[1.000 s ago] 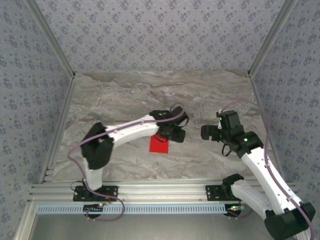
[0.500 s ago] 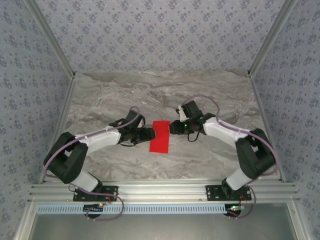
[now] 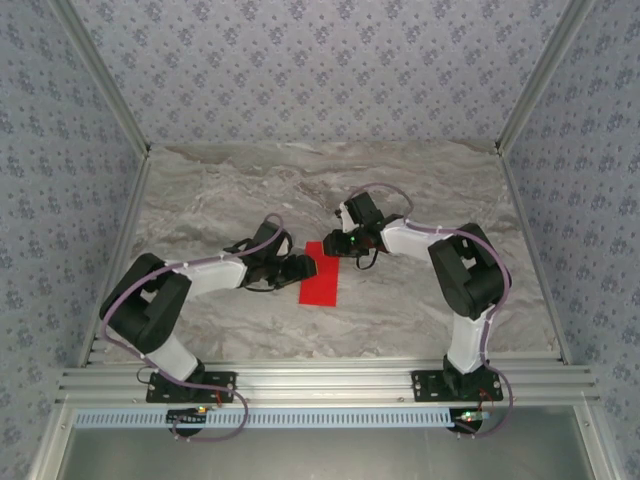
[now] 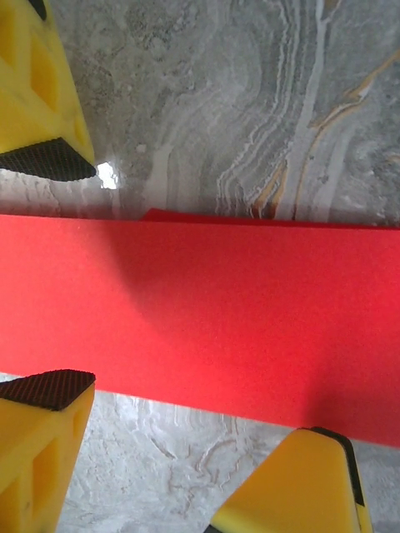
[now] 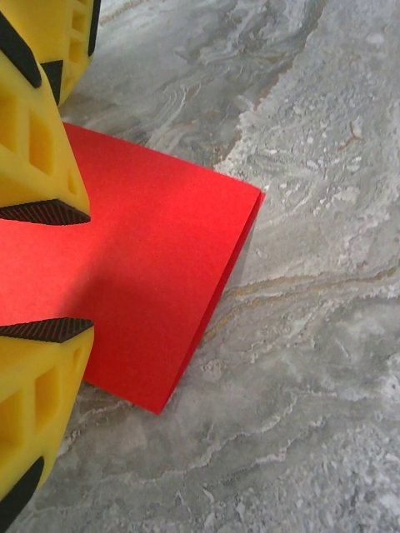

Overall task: Fold a paper plane with a square sheet of paper (fold left side to right side)
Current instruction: Third fold the triangle at the center of the table.

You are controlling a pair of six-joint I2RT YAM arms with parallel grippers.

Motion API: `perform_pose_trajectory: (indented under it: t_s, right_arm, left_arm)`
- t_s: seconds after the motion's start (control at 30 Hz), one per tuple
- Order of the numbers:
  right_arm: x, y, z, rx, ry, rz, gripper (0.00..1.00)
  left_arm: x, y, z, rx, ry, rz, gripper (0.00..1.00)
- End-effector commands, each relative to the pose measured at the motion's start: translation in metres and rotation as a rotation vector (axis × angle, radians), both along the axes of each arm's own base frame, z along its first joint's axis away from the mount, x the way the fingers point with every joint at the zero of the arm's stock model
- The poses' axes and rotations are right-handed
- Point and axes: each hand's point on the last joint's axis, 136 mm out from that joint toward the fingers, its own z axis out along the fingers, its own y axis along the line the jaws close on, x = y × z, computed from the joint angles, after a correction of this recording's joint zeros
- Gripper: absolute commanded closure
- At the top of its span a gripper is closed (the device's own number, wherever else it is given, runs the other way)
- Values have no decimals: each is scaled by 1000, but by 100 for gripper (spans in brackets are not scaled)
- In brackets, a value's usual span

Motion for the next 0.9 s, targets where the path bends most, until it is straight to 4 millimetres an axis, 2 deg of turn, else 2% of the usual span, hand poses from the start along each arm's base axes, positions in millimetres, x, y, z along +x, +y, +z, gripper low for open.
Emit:
perform_pose_trajectory:
  t_s: [0.0, 0.13, 0.5, 0.63, 0.87]
  right_arm:
    - [7, -1, -5, -34, -13, 10, 61]
    - [5, 0, -11, -34, 0, 20, 62]
    - [2, -1, -15, -34, 8, 26, 61]
    - [2, 0, -13, -30, 7, 28, 61]
    - [1, 1, 5, -15, -25, 38, 60]
  left_arm:
    - [8, -7, 4, -32, -4, 1, 36]
    - [8, -15, 3, -57, 7, -13, 37]
    - [10, -26, 5, -96, 11, -25, 49]
    - [9, -28, 7, -100, 9, -28, 48]
    - [8, -23, 7, -74, 6, -25, 43]
